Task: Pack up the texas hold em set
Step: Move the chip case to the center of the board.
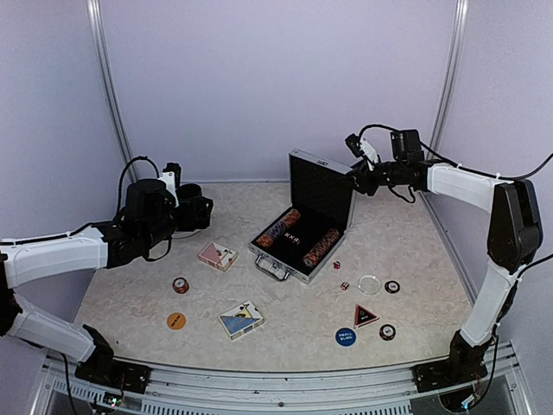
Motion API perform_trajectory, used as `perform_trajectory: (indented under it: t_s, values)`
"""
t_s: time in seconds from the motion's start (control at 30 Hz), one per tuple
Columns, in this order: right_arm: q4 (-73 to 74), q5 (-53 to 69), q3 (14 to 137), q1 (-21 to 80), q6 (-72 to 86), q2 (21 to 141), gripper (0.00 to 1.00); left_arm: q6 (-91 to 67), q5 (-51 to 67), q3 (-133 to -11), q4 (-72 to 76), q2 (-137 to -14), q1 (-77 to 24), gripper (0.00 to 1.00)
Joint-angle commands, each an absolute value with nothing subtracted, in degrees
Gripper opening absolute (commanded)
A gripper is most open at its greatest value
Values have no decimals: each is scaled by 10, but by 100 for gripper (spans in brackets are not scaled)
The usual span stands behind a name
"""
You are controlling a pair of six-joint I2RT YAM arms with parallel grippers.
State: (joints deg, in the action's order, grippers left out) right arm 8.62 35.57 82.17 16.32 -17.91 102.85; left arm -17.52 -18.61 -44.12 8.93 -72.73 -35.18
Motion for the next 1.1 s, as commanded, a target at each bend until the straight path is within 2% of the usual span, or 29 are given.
perform_trajectory:
  t_s: [0.0, 0.53, 0.77, 1.0, 1.07]
  values:
    - [82, 492, 817, 183, -126, 1011, 0, -168, -186, -453, 91, -731, -359, 99]
    - [78, 554, 842, 213, -110, 1047, 0, -168, -191, -448, 91, -727, -365, 99]
    - [96, 517, 861, 207, -108, 1058, 0, -168, -193, -443, 88, -718, -366, 99]
    - [107, 491, 863, 203, -109, 1054, 24, -164, -198, -442, 87, -713, -366, 99]
    - [107, 483, 863, 201, -110, 1050, 35, -163, -198, -442, 87, -713, -367, 99]
